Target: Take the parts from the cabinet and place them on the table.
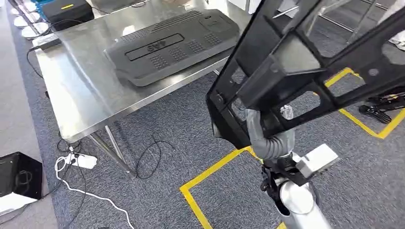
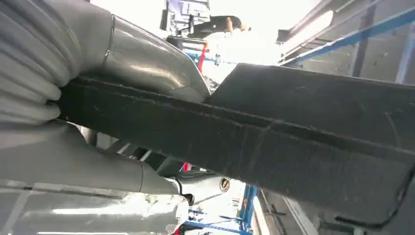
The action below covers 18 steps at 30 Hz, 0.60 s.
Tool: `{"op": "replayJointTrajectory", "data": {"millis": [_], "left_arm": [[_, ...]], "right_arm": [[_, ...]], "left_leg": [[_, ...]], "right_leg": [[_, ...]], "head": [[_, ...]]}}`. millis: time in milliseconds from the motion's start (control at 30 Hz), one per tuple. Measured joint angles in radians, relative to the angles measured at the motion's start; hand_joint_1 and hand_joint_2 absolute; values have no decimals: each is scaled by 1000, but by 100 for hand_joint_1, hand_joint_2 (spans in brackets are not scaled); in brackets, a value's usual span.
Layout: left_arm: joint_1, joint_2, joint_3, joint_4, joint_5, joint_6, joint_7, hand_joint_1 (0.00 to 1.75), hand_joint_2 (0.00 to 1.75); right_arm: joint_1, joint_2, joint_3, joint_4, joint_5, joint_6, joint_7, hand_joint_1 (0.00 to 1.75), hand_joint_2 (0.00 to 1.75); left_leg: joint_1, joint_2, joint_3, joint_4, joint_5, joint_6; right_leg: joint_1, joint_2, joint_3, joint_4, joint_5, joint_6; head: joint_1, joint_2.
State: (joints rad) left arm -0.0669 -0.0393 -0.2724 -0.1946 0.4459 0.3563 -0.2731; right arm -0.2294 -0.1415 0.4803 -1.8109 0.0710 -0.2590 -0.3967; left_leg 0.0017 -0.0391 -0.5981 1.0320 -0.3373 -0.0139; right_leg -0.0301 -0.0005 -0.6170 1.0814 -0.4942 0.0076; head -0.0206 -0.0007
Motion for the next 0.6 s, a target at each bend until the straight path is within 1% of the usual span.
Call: {"op": "replayJointTrajectory", "data": {"millis": [33,67,100,133,167,200,233,267,300,333,367,400,433,467,500,533,567,600], "left_arm": [[-3,1,0,0,1,-2,0,0,175],[-2,1,0,0,1,-8,3,0,175],[-1,1,0,0,2,-12,6,0,175],[1,0,-1,0,2,-18,8,0,175],[2,0,-1,0,2,-18,10,0,175],[2,0,-2,0,2,-18,10,0,175],[0,0,-2,0,2,-19,10,0,175],[-2,0,-2,0,2,-19,10,0,175],[-2,0,-2,0,2,-19,10,0,175],[-1,0,-2,0,2,-21,10,0,175],[1,0,-2,0,1,-23,10,0,175],[1,0,-2,0,0,-25,11,0,175],[1,0,-2,0,0,-26,11,0,175],[1,0,-2,0,0,-27,11,0,175],[0,0,-2,0,0,-28,11,0,175],[0,0,-3,0,0,-28,12,0,175],[0,0,-3,0,1,-28,13,0,175],[0,0,-3,0,1,-28,13,0,175]], "right_arm": [[2,0,-3,2,-5,2,-3,175,175],[4,0,-5,2,-8,4,-8,175,175],[7,-1,-9,2,-11,5,-9,175,175],[8,-2,-13,2,-11,5,-9,175,175],[7,-1,-15,2,-13,5,-9,175,175],[4,-1,-16,2,-14,5,-9,175,175],[4,-1,-16,2,-15,5,-9,175,175],[4,-1,-16,2,-15,5,-9,175,175],[5,-1,-16,2,-15,5,-9,175,175],[5,-1,-17,2,-16,5,-9,175,175],[5,-1,-17,2,-15,5,-9,175,175],[5,-1,-18,2,-16,5,-9,175,175],[5,-1,-18,2,-16,5,-9,175,175],[4,-1,-18,2,-16,5,-9,175,175],[4,-1,-18,2,-16,5,-9,175,175],[5,-1,-19,2,-16,5,-10,175,175],[5,-1,-19,2,-17,6,-10,175,175],[5,-1,-19,2,-17,6,-10,175,175]], "left_leg": [[-8,-1,-13,20,-9,-9],[-6,-2,-20,24,-10,-11],[-6,-2,-20,23,-9,-12],[-6,-2,-20,23,-8,-15],[-4,-2,-20,30,-11,-18],[-2,5,-21,47,-23,-24],[-1,19,-39,88,-51,-31],[2,25,-71,158,-89,-36],[3,29,-107,234,-124,-39],[4,31,-139,301,-147,-40],[4,31,-158,337,-150,-38],[4,31,-153,322,-131,-34],[1,31,-124,260,-90,-25],[-5,31,-82,173,-44,-12],[-15,33,-37,76,-3,4],[-20,44,-19,33,-12,16],[-23,51,-18,21,-6,18],[-26,49,-18,19,-7,19]], "right_leg": [[2,12,5,-10,-19,0],[3,12,-3,-1,-20,-14],[5,11,-4,0,-21,-19],[8,11,-5,0,-21,-24],[4,9,-3,-5,-18,-32],[5,8,-1,-6,-17,-36],[5,5,0,-6,-17,-39],[7,3,0,-6,-17,-42],[7,0,-1,-6,-18,-43],[8,-3,-1,-6,-19,-44],[9,-4,0,-6,-20,-45],[11,-5,1,-6,-20,-46],[14,-5,3,-6,-21,-46],[15,-5,5,-6,-21,-46],[15,-6,8,-9,-22,-47],[14,-8,9,-12,-21,-45],[12,-9,8,-14,-19,-42],[7,-13,8,-17,-19,-35]], "head": [[7,0],[9,0],[-1,0],[-5,0],[-6,0],[-4,0],[-19,0],[-24,0],[-30,0],[-35,0],[-42,0],[-48,0],[-53,0],[-55,0],[-54,0],[-53,0],[-51,0],[-53,0]]}}
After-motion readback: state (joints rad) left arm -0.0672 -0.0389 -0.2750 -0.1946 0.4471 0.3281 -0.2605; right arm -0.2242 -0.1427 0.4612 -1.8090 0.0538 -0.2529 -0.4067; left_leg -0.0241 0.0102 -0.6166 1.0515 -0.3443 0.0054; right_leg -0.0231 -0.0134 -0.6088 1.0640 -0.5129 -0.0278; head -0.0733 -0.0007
